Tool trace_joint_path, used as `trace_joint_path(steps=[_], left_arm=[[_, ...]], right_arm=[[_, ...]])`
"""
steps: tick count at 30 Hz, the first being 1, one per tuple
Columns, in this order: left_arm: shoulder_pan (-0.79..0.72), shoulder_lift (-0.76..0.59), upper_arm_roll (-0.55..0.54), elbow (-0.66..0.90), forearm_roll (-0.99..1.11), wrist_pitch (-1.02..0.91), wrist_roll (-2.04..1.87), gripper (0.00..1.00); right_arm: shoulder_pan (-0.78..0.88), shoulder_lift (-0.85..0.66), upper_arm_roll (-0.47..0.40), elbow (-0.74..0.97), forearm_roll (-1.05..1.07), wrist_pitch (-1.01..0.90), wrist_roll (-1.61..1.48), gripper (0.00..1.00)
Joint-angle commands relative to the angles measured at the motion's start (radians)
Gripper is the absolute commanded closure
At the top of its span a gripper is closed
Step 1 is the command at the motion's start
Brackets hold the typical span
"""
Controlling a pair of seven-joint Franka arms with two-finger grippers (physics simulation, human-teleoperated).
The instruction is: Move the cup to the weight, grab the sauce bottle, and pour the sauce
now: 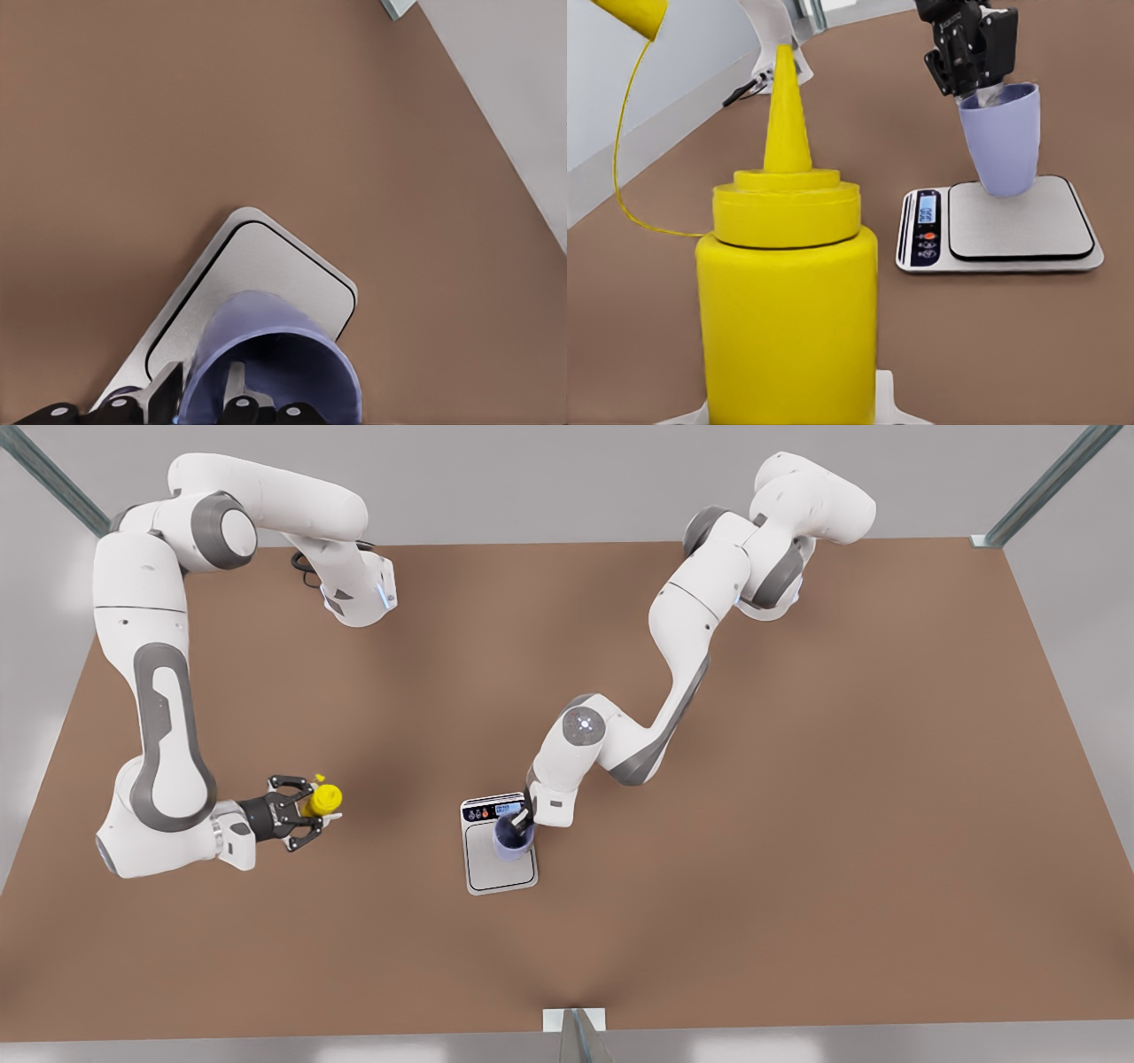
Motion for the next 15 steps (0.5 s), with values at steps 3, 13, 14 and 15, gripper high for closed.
trace_joint_path(steps=[3,13,14,15], left_arm=[[0.000,0.000,0.000,0.000,0.001,0.000,-0.001,0.00],[0.008,-0.091,0.002,0.002,-0.007,-0.092,-0.001,0.00],[0.074,-0.173,-0.006,0.002,-0.036,-0.224,0.005,0.00],[0.156,-0.290,-0.003,0.002,-0.131,-0.356,0.006,0.00]], right_arm=[[0.000,0.000,0.000,0.000,0.003,0.000,0.001,0.52],[0.138,-0.020,0.008,0.138,-0.120,-0.008,0.388,0.52],[0.190,-0.023,0.008,0.175,-0.150,-0.005,0.448,0.52],[0.232,-0.023,0.005,0.196,-0.183,0.000,0.498,0.52]])
